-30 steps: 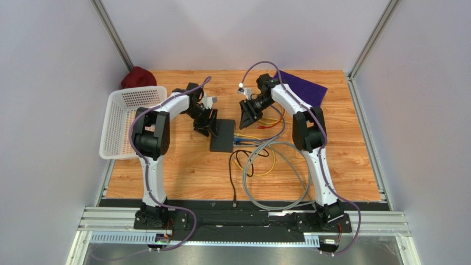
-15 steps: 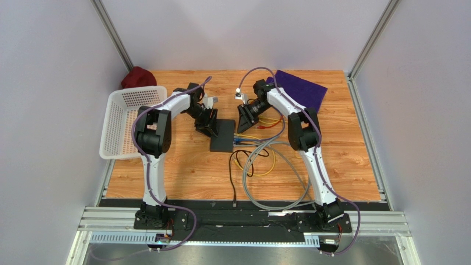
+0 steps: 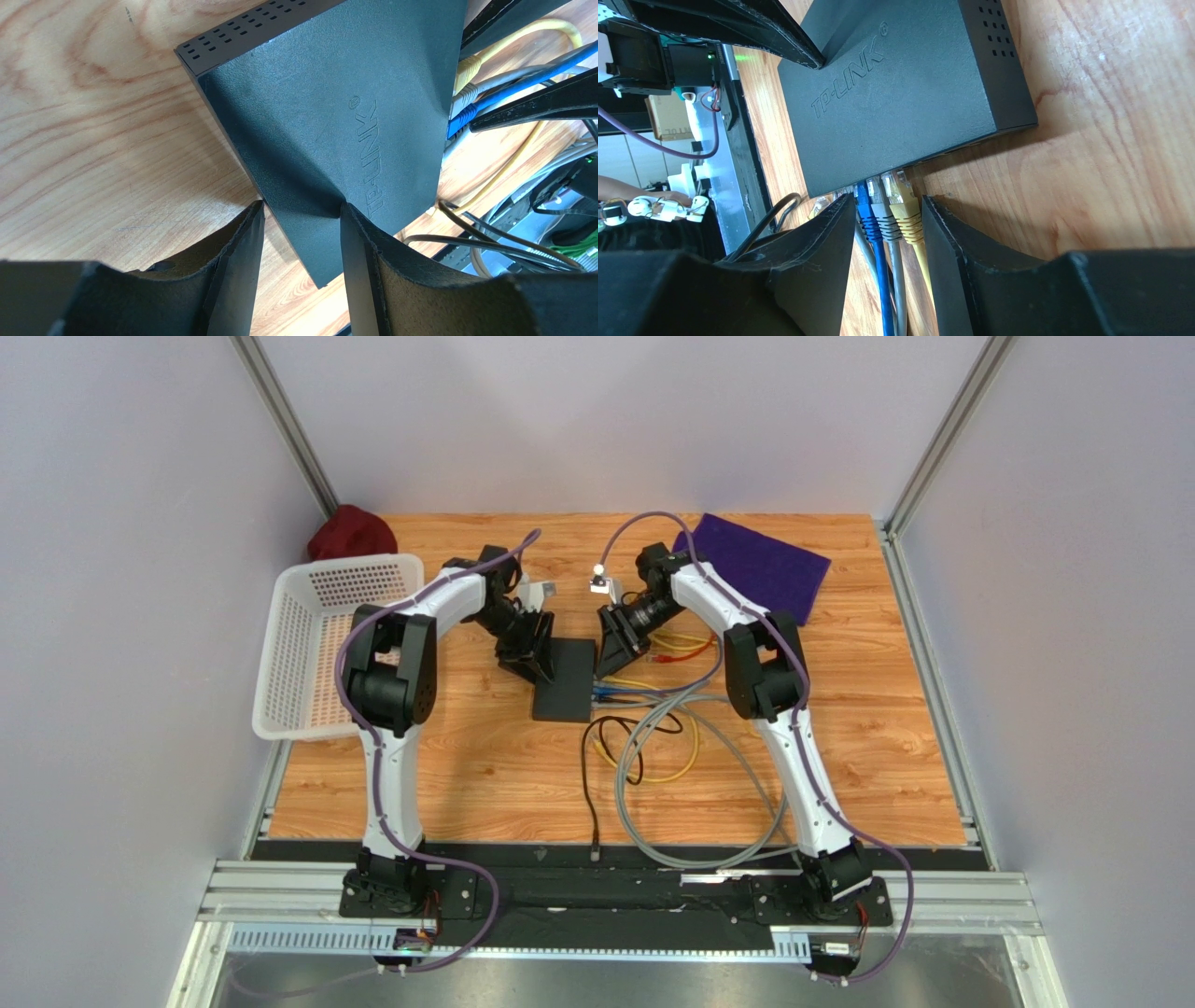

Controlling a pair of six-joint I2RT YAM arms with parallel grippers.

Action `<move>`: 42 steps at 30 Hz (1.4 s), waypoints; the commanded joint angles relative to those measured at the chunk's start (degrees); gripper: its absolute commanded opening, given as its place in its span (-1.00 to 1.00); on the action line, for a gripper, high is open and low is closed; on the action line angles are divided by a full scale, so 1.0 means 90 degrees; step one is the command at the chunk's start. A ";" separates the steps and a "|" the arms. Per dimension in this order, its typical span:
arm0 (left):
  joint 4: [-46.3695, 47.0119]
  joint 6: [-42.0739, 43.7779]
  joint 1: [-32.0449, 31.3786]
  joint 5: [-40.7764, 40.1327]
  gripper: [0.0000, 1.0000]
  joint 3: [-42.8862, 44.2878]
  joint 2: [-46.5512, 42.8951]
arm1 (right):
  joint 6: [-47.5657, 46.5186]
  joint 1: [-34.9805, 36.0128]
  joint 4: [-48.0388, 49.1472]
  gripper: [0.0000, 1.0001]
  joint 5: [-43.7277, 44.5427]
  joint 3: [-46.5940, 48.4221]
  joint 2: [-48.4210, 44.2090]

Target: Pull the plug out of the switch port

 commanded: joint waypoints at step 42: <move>-0.0004 0.0149 -0.0095 -0.0239 0.05 0.0127 0.0213 | 0.0589 0.0460 0.0472 -0.36 0.1791 -0.0034 0.0375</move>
